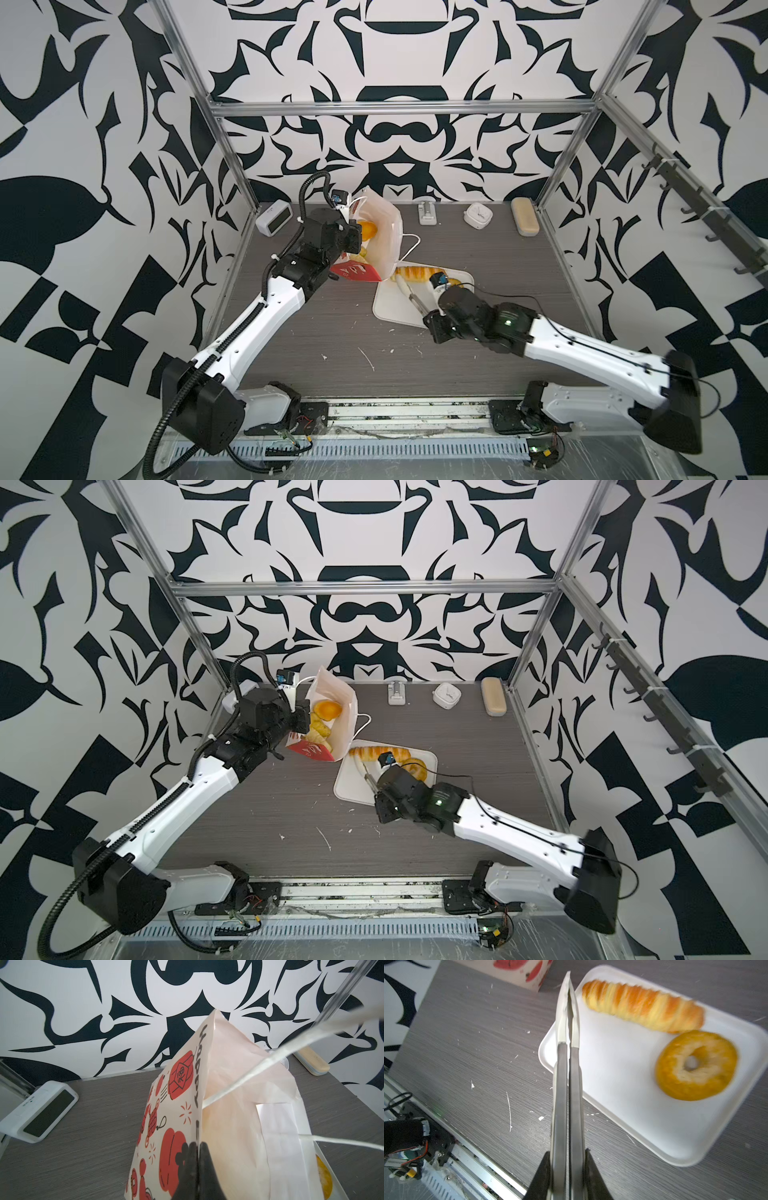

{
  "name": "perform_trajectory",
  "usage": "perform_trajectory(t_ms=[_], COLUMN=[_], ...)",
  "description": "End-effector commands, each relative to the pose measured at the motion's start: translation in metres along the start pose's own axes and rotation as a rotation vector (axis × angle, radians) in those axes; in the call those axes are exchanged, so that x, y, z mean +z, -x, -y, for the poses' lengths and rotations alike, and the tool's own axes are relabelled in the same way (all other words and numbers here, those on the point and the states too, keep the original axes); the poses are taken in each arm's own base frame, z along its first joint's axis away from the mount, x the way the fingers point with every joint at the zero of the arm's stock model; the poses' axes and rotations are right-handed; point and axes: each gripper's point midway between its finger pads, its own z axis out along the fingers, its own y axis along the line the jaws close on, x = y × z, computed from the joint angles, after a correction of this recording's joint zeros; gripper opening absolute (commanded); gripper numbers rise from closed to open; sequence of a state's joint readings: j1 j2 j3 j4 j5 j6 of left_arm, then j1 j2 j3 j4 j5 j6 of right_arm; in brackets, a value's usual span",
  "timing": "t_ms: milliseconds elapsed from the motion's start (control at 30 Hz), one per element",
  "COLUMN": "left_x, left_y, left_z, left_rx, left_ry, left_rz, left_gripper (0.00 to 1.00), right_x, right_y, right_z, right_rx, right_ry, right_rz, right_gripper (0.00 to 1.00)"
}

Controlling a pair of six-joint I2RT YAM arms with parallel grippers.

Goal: Take the fake bread out of the paper bag

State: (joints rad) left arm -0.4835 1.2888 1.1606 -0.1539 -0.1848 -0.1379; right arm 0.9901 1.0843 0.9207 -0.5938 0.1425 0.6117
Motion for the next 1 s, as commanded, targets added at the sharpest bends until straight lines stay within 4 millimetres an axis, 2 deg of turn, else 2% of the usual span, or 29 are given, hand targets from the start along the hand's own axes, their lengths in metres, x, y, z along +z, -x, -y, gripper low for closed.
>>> perform_trajectory(t_ms=[0,133,267,400,533,733,867,967], left_x=[0.012,0.025,0.034,0.039,0.042,0.049,0.057,0.06], left_y=[-0.007,-0.021,-0.033,-0.033,-0.019,0.005,0.019,0.033], left_z=[0.008,0.019,0.03,0.038,0.039,0.033,0.018,0.0], left_rx=[-0.033,-0.063,-0.054,-0.04,-0.011,0.101,0.165,0.168], left_ry=[-0.051,-0.094,-0.11,-0.112,-0.102,-0.055,-0.032,-0.033], left_rz=[-0.012,-0.058,-0.093,-0.101,-0.08,-0.059,-0.073,-0.078], left_gripper=[0.0,0.0,0.0,0.0,0.0,0.0,0.0,0.0], right_x=[-0.045,-0.072,-0.083,-0.093,-0.099,-0.094,-0.1,-0.11], right_y=[0.025,0.045,0.057,0.062,0.063,0.075,0.094,0.104], right_z=[0.015,0.004,-0.007,-0.014,-0.011,-0.018,-0.026,-0.025], right_rx=[0.014,-0.001,-0.011,-0.016,-0.026,-0.077,-0.101,-0.106], right_ry=[-0.068,-0.031,0.016,0.066,0.068,0.065,0.076,0.062], right_rz=[0.112,0.158,0.192,0.217,0.249,0.282,0.34,0.39], right_gripper=[0.1,0.11,0.1,0.1,0.11,0.11,0.11,0.11])
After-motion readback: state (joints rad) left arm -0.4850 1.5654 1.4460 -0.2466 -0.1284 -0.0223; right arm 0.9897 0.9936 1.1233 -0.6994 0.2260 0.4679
